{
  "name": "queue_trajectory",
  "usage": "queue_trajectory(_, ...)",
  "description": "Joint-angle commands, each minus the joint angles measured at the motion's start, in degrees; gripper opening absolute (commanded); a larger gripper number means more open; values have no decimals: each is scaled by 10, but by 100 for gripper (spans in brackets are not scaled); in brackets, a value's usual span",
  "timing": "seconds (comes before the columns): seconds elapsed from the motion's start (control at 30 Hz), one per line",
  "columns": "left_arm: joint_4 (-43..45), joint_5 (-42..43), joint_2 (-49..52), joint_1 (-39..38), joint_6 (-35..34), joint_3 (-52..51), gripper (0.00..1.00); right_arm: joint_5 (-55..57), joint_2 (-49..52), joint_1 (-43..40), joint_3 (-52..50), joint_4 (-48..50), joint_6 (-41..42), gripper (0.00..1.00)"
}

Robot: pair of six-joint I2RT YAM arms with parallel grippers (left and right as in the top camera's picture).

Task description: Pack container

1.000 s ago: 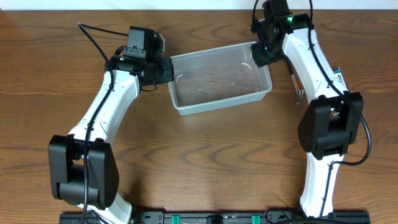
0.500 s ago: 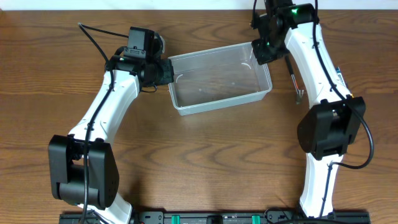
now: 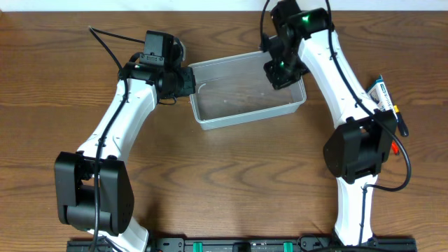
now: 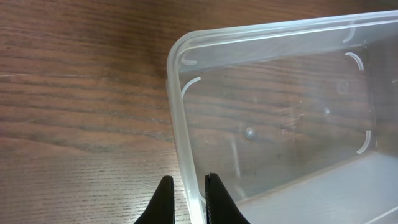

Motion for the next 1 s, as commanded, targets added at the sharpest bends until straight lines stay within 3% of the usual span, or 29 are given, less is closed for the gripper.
queue_trajectory(0.0,-2,-20,10,3,10,15,7,-3,-11,0,10,-16,19,1)
queue_trajectory(0.97,-2,-24,10,3,10,15,8,28,-11,-20,-119,12,20,2)
